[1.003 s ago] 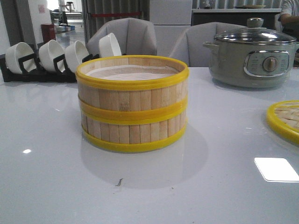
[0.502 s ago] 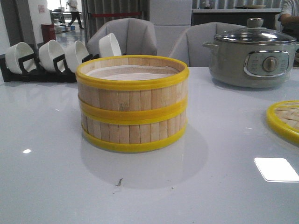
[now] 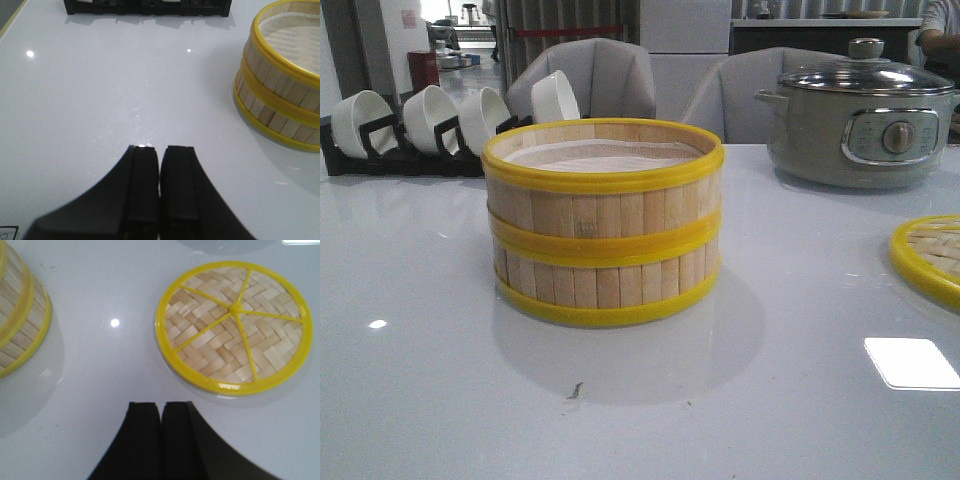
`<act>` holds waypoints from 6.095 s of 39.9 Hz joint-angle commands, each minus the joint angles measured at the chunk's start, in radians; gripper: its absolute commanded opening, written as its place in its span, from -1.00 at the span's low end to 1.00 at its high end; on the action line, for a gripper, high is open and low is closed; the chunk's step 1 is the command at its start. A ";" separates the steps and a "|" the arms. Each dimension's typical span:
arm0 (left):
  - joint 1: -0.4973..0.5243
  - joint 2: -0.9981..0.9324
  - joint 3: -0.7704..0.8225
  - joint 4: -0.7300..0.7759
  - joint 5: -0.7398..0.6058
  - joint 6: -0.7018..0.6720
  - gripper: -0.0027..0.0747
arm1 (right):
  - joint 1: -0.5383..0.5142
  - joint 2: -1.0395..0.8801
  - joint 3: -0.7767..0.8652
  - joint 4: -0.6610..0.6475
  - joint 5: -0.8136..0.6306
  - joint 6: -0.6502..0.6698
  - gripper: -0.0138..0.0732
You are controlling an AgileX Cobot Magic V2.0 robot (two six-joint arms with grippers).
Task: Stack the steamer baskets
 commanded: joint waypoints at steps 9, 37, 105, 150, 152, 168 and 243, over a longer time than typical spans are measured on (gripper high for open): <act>-0.008 0.000 -0.029 0.006 -0.079 -0.010 -0.71 | -0.002 0.005 -0.035 -0.002 -0.092 -0.003 0.12; -0.008 0.000 -0.029 0.006 -0.081 -0.010 -0.71 | -0.092 0.538 -0.324 -0.080 -0.104 -0.003 0.05; -0.008 0.000 -0.029 0.004 -0.085 -0.010 -0.71 | -0.173 0.932 -0.538 -0.085 -0.122 -0.003 0.05; -0.008 0.000 -0.029 0.004 -0.085 -0.010 -0.71 | -0.173 0.950 -0.538 -0.085 -0.163 -0.003 0.05; -0.008 0.000 -0.029 0.004 -0.085 -0.010 -0.71 | -0.174 0.955 -0.538 -0.085 -0.161 -0.003 0.05; -0.008 0.000 -0.029 0.004 -0.085 -0.010 -0.71 | -0.174 0.960 -0.538 -0.085 -0.151 -0.003 -0.34; -0.008 0.000 -0.029 0.004 -0.085 -0.010 -0.71 | 0.578 1.130 -1.418 -0.080 0.328 -0.003 -0.60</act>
